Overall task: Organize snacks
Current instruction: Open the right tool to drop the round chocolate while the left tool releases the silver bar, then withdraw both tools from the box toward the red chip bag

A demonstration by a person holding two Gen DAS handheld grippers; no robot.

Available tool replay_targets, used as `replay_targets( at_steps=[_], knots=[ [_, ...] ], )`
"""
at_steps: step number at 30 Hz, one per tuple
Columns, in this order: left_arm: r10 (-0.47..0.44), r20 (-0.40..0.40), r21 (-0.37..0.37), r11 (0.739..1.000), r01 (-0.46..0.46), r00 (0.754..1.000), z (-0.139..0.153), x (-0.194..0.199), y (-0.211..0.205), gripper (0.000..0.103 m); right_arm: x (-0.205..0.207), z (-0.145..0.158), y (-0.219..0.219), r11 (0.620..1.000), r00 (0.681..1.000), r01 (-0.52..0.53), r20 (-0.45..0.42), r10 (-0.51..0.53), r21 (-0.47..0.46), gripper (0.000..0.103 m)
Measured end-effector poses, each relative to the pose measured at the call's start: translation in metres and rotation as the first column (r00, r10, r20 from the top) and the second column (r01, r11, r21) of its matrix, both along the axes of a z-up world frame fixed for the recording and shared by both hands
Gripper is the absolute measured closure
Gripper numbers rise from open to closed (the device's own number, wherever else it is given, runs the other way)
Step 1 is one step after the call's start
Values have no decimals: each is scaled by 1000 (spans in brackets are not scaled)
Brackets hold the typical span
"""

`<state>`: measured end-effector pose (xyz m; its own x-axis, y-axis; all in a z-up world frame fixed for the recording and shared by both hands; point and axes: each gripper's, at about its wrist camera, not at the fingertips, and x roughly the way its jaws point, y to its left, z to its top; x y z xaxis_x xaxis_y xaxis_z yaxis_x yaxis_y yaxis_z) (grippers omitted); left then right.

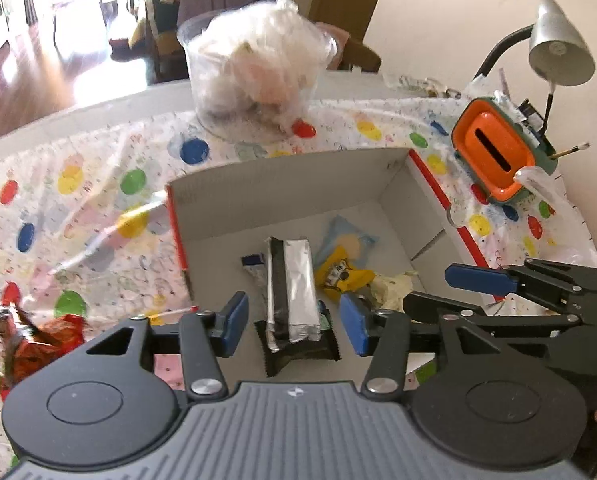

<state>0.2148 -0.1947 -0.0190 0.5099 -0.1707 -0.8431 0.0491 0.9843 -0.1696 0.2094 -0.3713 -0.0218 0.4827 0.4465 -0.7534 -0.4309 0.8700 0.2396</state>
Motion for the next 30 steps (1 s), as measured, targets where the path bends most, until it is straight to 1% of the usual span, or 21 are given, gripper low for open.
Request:
replay_targets(
  at_steps=[1,2,3,6,8,9,12,15,18,20,24,26,30],
  knots=[
    [-3,16,6,1000,3,1000,3,-5,2,51,-4,2,1,1000,1000,2,6,-2,6,46],
    [-7,33,10,1000,7,999,5,-10,4,51,-7,5,3,1000,1000,5,11,-5,14,38],
    [-8,46,14,1000,7,999,8,-15,7,50,-11,8,4,1000,1000,7,16,-7,23,36],
    [-10,87,24,1000,8,996,14,-31,16,45,-22,15,13,999,999,-11,35,9,37,33],
    [-12,110,32,999,8,994,17,-41,22,44,-29,19,20,999,999,-19,49,17,40,24],
    [-12,121,37,999,8,993,19,-46,26,43,-33,21,24,999,998,-23,57,21,41,23],
    [-4,132,34,999,0,991,20,-59,42,38,-43,25,37,999,997,-38,71,35,38,20],
    [5,141,26,1000,-9,990,21,-71,59,36,-50,26,51,998,996,-45,81,43,32,12],
    [13,165,39,999,-20,986,21,-83,75,30,-58,29,65,998,994,-59,95,56,25,11],
    [17,182,44,999,-25,983,22,-90,85,28,-62,30,73,998,993,-67,100,65,20,5],
    [31,204,30,999,-38,978,23,-103,110,22,-70,32,93,997,990,-80,114,78,18,2],
    [35,219,29,999,-43,975,24,-108,122,20,-74,33,101,996,990,-81,118,78,23,0],
    [50,228,34,998,-59,972,24,-118,147,19,-79,32,119,996,990,-84,115,80,30,0]
  ],
)
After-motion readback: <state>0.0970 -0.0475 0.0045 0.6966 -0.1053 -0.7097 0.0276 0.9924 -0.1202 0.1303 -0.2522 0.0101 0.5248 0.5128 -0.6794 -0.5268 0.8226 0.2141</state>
